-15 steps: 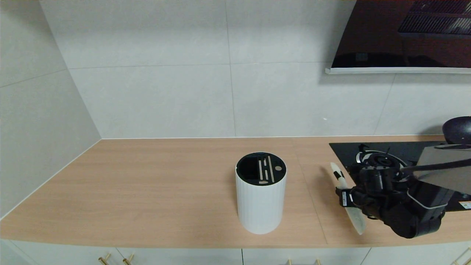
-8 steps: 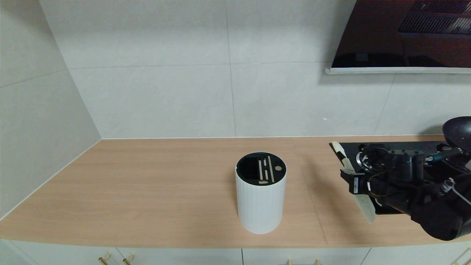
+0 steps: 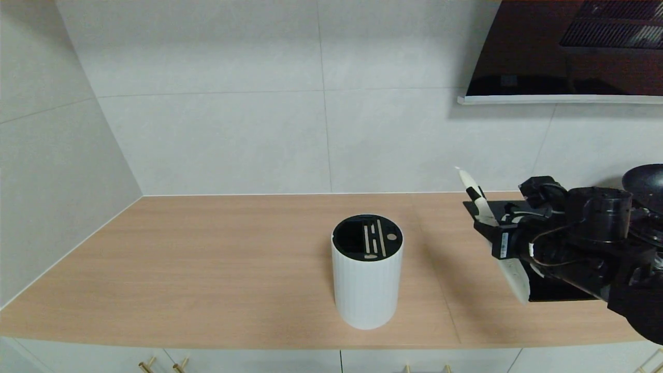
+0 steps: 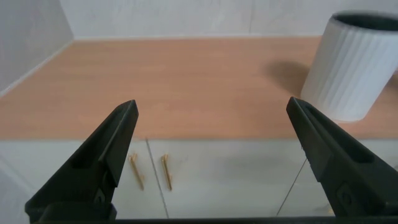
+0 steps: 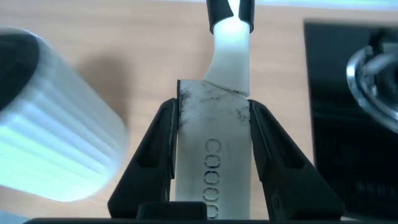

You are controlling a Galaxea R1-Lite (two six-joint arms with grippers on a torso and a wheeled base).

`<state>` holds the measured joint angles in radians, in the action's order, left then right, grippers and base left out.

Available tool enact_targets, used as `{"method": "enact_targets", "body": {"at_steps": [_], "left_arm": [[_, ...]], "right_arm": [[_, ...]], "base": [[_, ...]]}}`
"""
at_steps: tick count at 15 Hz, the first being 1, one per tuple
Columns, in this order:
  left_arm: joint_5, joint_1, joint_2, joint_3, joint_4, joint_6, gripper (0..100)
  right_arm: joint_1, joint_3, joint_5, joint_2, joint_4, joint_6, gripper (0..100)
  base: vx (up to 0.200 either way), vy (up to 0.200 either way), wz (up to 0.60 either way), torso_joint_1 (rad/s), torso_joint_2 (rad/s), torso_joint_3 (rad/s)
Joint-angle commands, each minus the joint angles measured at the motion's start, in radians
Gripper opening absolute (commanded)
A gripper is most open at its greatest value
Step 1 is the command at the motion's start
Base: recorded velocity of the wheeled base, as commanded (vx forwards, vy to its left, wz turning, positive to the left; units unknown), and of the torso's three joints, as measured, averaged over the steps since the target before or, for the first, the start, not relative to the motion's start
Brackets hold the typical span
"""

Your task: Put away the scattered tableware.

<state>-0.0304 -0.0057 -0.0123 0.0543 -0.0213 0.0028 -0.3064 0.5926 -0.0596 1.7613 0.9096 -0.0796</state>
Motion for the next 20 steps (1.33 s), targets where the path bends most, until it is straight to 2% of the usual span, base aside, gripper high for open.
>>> {"method": "enact_targets", "body": {"at_steps": [1,2,3,4,5,6,7,8,9,10,11,12,13,15,16,17,19,20], "left_arm": [[-0.134,-0.040,-0.228,0.254,-0.080,0.005,100],[-0.198,-0.053,-0.368,0.302,-0.098,0.033,100],[-0.232,-0.056,-0.471,0.337,-0.085,0.089,100],[-0.246,-0.056,-0.604,0.409,-0.046,0.103,100],[-0.246,-0.056,-0.687,0.463,-0.017,0.102,100],[-0.247,-0.057,-0.765,0.521,0.012,0.086,100],[-0.255,-0.100,-0.907,0.613,0.050,0.019,100],[-0.255,-0.180,-0.980,0.654,0.086,-0.053,100],[-0.255,-0.267,-1.042,0.673,0.142,-0.158,100],[-0.255,-0.323,-1.078,0.673,0.185,-0.224,100],[-0.255,-0.407,-1.140,0.656,0.261,-0.317,100],[-0.255,-0.428,-1.167,0.642,0.299,-0.353,100],[-0.255,-0.459,-1.224,0.622,0.394,-0.420,100],[-0.255,-0.502,-1.328,0.611,0.577,-0.578,100],[-0.255,-0.510,-1.370,0.611,0.647,-0.627,100],[-0.255,-0.514,-1.430,0.604,0.761,-0.695,100],[-0.256,-0.530,-1.502,0.578,0.922,-0.784,100],[-0.253,-0.546,-1.525,0.588,0.949,-0.817,100]], "right_arm": [[-0.079,0.135,-0.005,-0.149,-0.158,-0.003,0],[-0.129,0.165,-0.013,-0.200,-0.215,0.000,0],[-0.171,0.196,-0.014,-0.227,-0.275,0.000,0],[-0.206,0.248,-0.014,-0.233,-0.344,-0.003,0],[-0.218,0.271,-0.016,-0.232,-0.368,-0.005,0],[-0.231,0.283,-0.014,-0.229,-0.373,-0.006,0],[-0.261,0.300,-0.016,-0.223,-0.377,-0.006,0],[-0.306,0.300,-0.019,-0.227,-0.377,-0.008,0],[-0.356,0.294,-0.042,-0.232,-0.377,-0.008,0],[-0.390,0.289,-0.066,-0.230,-0.377,-0.008,0],[-0.441,0.288,-0.135,-0.217,-0.376,-0.008,0],[-0.464,0.293,-0.158,-0.209,-0.376,-0.008,0],[-0.508,0.293,-0.171,-0.198,-0.371,-0.017,0],[-0.568,0.299,-0.175,-0.164,-0.367,-0.097,0],[-0.576,0.308,-0.175,-0.154,-0.367,-0.120,0],[-0.579,0.316,-0.177,-0.131,-0.367,-0.135,0],[-0.608,0.317,-0.181,-0.100,-0.339,-0.144,0],[-0.623,0.311,-0.194,-0.078,-0.296,-0.151,0]], "base": [[0.000,0.000,0.00,0.000,0.00,0.000],[0.000,0.000,0.00,0.000,0.00,0.000],[0.000,0.000,0.00,0.000,0.00,0.000],[0.000,0.000,0.00,0.000,0.00,0.000],[0.000,0.000,0.00,0.000,0.00,0.000],[0.000,0.000,0.00,0.000,0.00,0.000],[0.000,0.000,0.00,0.000,0.00,0.000],[0.000,0.000,0.00,0.000,0.00,0.000],[0.000,0.000,0.00,0.000,0.00,0.000],[0.000,0.000,0.00,0.000,0.00,0.000],[0.000,0.000,0.00,0.000,0.00,0.000],[0.000,0.000,0.00,0.000,0.00,0.000],[0.000,0.000,0.00,0.000,0.00,0.000],[0.000,0.000,0.00,0.000,0.00,0.000],[0.000,0.000,0.00,0.000,0.00,0.000],[0.000,0.000,0.00,0.000,0.00,0.000],[0.000,0.000,0.00,0.000,0.00,0.000],[0.000,0.000,0.00,0.000,0.00,0.000]]}}
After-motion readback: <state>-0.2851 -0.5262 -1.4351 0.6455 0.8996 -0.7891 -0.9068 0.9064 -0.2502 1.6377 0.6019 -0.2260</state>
